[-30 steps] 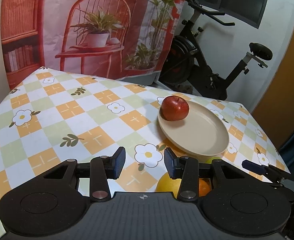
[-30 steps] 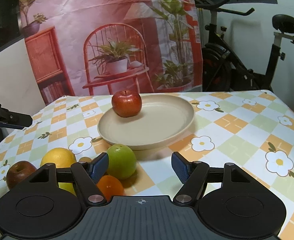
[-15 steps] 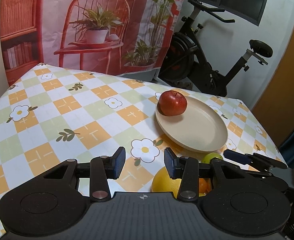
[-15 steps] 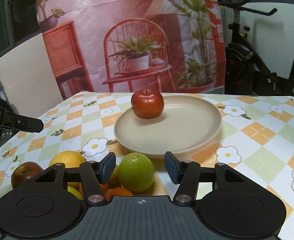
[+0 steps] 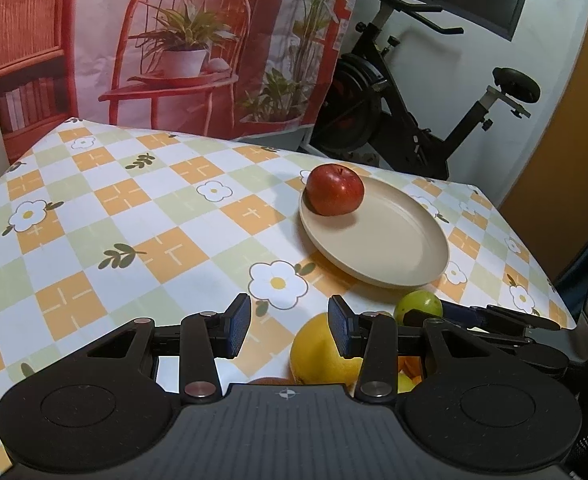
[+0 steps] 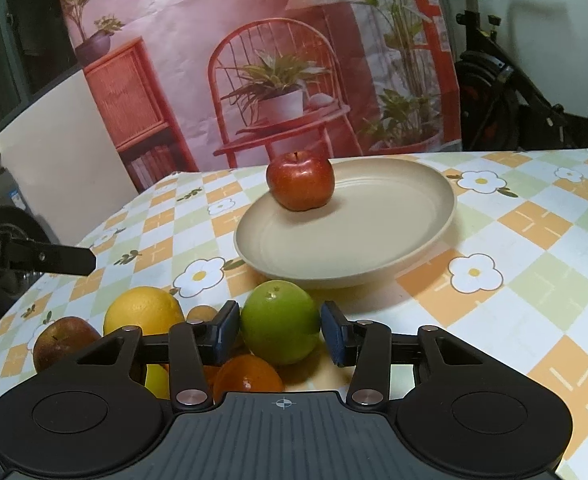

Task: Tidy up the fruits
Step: 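Grasp the green apple with the right gripper and lift it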

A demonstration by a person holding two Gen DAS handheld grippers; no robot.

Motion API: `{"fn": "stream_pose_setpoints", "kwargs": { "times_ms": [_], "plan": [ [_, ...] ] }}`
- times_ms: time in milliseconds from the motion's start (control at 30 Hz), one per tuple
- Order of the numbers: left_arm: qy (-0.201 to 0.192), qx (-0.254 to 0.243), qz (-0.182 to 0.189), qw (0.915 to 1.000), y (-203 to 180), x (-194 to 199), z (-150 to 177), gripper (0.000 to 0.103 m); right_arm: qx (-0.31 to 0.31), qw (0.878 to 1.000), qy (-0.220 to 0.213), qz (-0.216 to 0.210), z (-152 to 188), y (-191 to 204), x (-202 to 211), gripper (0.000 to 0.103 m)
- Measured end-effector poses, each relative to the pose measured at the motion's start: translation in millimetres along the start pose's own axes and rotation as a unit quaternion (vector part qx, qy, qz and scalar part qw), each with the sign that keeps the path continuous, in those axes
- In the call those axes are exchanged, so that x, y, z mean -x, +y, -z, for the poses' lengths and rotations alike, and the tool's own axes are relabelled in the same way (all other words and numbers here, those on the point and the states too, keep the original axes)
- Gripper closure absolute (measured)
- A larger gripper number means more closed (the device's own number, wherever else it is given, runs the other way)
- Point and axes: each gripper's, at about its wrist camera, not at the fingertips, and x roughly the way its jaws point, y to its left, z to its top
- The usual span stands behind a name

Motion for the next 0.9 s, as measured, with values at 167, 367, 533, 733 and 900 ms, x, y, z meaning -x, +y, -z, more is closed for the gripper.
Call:
{"fn": "stream_pose_setpoints", "kwargs": {
  "times_ms": [167, 367, 533, 733, 900],
  "plan": [
    [0.002, -0.001, 0.002, 1.0000, -1.2, 0.2, 2.4, 0.058, -0.005, 1.000, -0.003, -0.003, 1.7, -2.5, 2.7, 0.062],
    [0.005, -0.003, 0.005, 1.0000, -3.0, 0.4, 3.8, 0.058, -0.015, 1.000, -0.007, -0.005, 2.8, -7.3, 5.5, 0.062],
    [0.008, -0.006, 0.005, 0.9999, -4.8, 0.3, 5.2, 0.058, -0.018, 1.000, -0.009, -0.003, 3.2, -8.2, 6.0, 0.062],
    [0.011, -0.007, 0.007, 0.9999, -5.1, -1.3, 4.7, 0.058, -0.021, 1.000, -0.013, -0.001, 3.7, -9.1, 8.0, 0.062],
    [0.015, -0.015, 0.012, 0.9997, -7.4, -6.0, 0.7, 0.058, -0.021, 1.000, -0.013, -0.001, 4.0, -9.3, 8.7, 0.062]
  ]
}}
